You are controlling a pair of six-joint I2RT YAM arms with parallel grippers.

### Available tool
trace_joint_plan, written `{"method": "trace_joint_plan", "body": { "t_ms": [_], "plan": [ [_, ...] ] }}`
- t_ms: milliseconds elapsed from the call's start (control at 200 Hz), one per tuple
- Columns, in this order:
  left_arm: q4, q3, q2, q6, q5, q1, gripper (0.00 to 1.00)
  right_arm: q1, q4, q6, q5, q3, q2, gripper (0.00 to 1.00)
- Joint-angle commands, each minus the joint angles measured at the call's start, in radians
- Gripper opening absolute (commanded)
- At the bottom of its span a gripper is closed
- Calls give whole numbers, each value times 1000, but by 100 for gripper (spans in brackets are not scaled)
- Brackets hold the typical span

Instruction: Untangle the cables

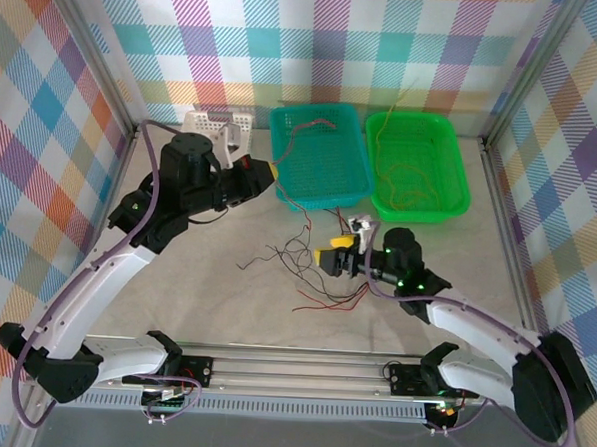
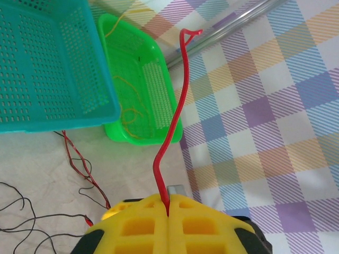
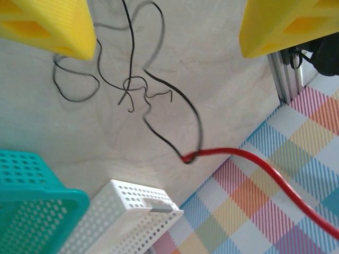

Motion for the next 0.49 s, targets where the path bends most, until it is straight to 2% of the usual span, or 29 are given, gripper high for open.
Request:
{"method": "trace_joint_plan", "body": {
  "t_ms": [0, 115, 170, 330, 405, 490],
  "plan": [
    [43, 39, -1, -13, -6, -18, 0, 41, 141, -85, 76, 45, 60, 72],
    [40, 37, -4, -14, -13, -28, 0, 57, 194, -105, 139, 46, 104, 71],
    [43, 28, -7, -19, -15, -30, 0, 67, 203, -118, 163, 53, 127, 68],
    [49, 26, -22, -28, -15, -32, 0, 69, 267, -111, 208, 38, 202, 18],
    [48, 30, -34, -36, -11, -32, 0, 67, 288, -96, 226, 25, 223, 0],
    [35, 33, -60, -36, -9, -32, 0, 68, 276, -68, 295, 5, 228, 0]
  ]
}}
